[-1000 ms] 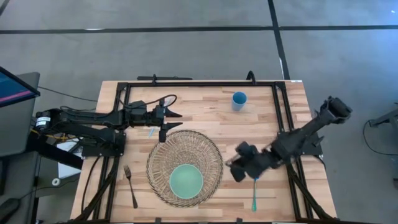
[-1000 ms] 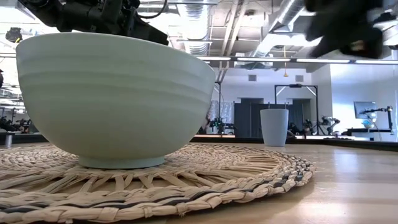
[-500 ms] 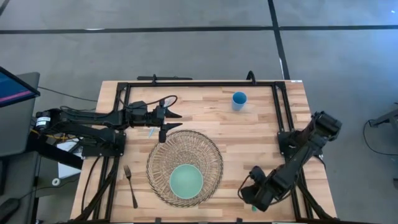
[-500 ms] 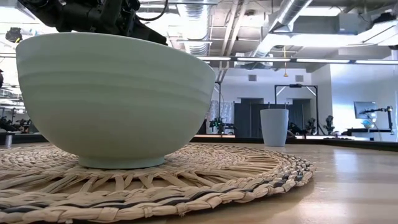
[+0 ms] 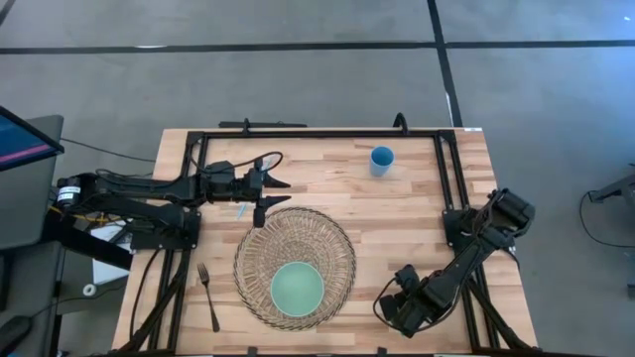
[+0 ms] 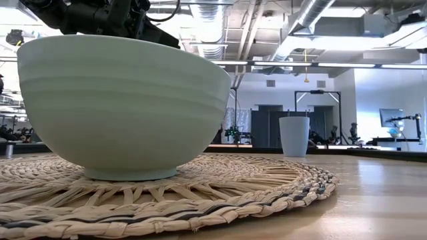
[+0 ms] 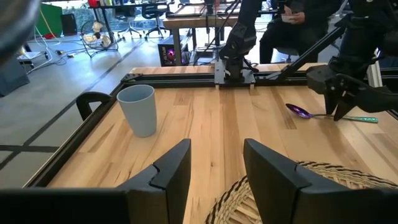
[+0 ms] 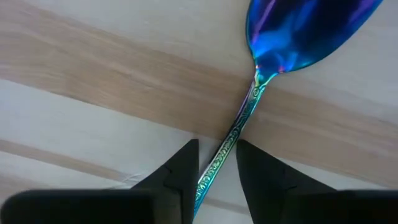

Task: Pick & Place Utensil
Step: Put the blue spoon into the light blue bowl

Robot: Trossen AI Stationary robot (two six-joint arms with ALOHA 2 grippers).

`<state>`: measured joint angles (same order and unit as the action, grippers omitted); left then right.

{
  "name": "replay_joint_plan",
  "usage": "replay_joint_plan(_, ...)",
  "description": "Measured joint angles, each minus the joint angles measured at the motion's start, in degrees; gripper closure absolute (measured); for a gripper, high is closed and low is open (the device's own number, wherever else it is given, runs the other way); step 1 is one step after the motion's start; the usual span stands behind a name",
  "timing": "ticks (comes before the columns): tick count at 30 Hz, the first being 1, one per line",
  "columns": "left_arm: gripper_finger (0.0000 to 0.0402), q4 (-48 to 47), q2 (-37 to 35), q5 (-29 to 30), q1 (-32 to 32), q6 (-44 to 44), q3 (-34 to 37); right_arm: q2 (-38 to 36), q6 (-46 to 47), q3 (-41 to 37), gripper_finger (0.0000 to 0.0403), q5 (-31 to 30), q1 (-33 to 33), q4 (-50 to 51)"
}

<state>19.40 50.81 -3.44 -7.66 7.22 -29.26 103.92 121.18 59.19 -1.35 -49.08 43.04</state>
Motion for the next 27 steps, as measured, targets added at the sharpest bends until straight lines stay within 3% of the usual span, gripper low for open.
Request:
replay_joint_plan(6,0.0253,0.00,0.00,0.01,0.00,0.02,0.00,-0.07,-4.22,1.26,0.0388,0.00,0.14,1.08)
replay_joint_plan(15,0.0253,0.04,0.00,0.02,0.00,0.02,0.00,0.05,-19.94,13.74,0.0397,-0.05,6.60,5.52)
replay_joint_plan(22,0.0253,0.13,0.00,0.02,0.00,0.02,0.00,0.62,-38.83,25.27,0.0399,0.47,15.05,6.84)
replay_joint_plan(27,0.0253,0.11,0.00,0.02,0.00,0.02,0.00,5.44,-50.51,32.81,0.0399,10.03,21.35,7.69)
